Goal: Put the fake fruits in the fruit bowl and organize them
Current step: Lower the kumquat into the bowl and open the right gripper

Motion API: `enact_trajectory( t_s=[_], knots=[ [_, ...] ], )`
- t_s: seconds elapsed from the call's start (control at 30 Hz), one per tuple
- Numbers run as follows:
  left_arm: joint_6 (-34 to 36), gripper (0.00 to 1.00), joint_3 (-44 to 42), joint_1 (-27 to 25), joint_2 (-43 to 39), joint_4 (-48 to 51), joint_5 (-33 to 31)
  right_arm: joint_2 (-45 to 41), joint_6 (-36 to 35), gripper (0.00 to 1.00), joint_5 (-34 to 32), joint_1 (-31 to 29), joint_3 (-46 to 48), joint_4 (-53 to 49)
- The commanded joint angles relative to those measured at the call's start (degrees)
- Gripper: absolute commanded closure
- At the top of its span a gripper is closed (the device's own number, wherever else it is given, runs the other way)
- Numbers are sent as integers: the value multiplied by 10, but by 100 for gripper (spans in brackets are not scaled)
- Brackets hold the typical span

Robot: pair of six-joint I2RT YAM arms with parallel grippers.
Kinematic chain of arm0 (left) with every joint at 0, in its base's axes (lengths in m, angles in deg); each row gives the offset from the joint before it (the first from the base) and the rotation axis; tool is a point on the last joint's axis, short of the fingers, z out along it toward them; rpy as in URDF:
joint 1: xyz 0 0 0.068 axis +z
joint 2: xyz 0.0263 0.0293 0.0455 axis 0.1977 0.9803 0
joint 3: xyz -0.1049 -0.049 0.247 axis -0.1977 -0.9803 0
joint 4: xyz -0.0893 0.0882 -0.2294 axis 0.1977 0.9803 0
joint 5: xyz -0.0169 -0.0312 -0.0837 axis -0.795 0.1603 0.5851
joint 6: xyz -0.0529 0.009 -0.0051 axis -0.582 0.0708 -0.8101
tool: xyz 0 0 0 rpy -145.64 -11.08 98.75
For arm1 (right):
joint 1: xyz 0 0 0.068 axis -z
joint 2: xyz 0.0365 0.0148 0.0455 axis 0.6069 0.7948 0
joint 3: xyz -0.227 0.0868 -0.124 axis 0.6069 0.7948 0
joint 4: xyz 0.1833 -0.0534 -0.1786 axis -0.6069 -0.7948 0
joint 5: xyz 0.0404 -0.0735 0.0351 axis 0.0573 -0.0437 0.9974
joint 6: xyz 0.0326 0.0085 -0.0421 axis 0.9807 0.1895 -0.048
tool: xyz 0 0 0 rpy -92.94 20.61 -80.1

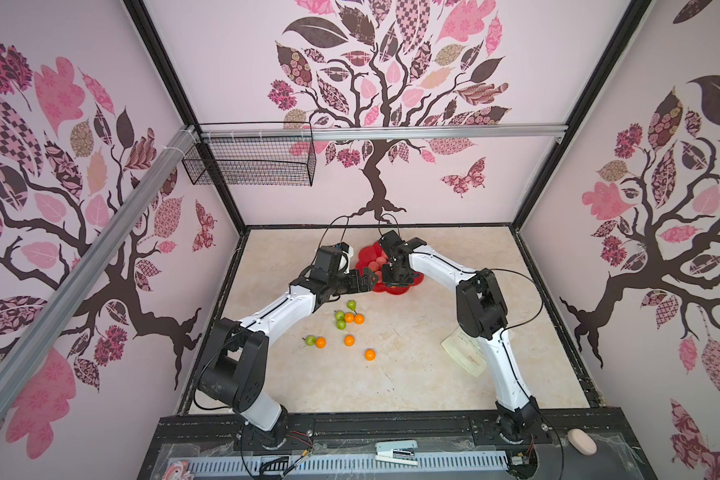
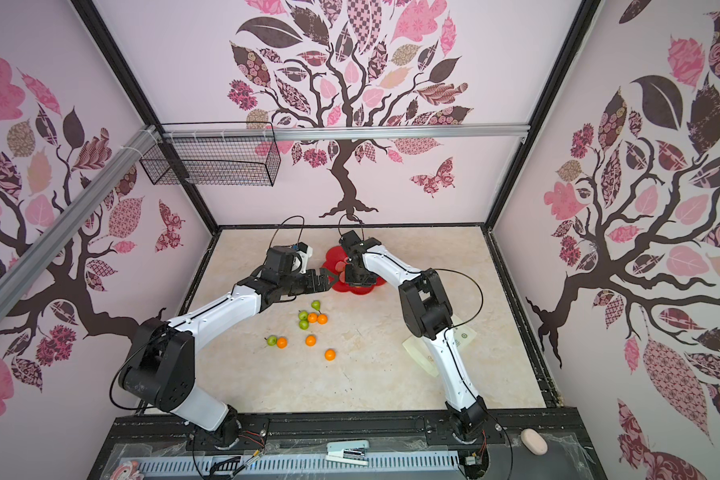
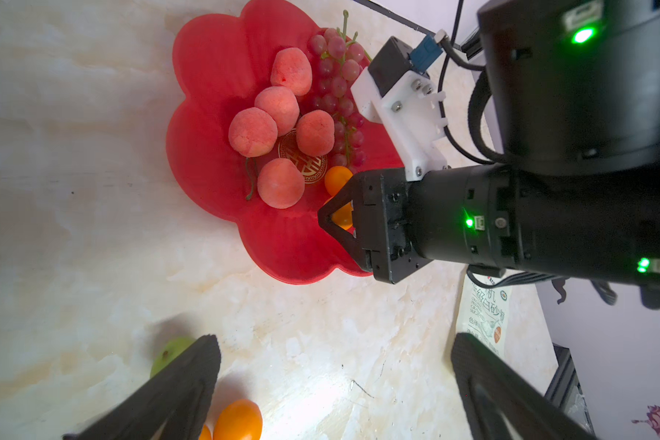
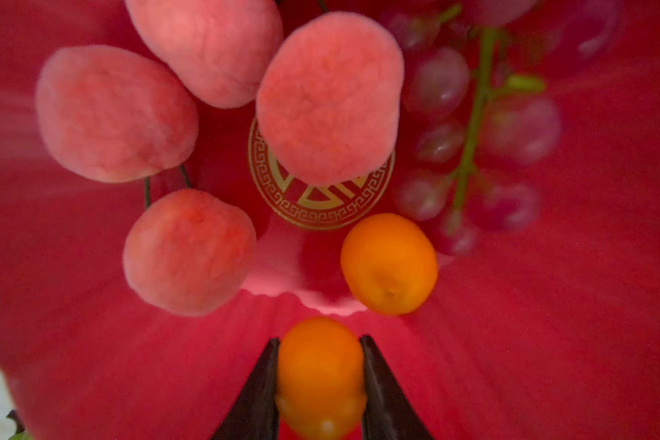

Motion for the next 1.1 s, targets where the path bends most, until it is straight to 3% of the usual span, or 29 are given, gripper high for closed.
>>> enact_trajectory(
  t_s=[0.0,0.3,0.67,0.87,1.07],
  knots=[
    [6,1,23,0,7,13,16,26,-5,67,2,3,-24,-20],
    [1,1,29,0,14,23,18,37,-7,61,9,3,-28,-20],
    [24,2,71,0,31,103,42,25,-14,53,1,4,-85,-62],
    [26,2,83,-2,-6,170,-11,-37,-17,51,-4,4,-84,-67],
    [18,1,47,-19,-95,203,-51,-143,-4,52,16,2,17,-23]
  ],
)
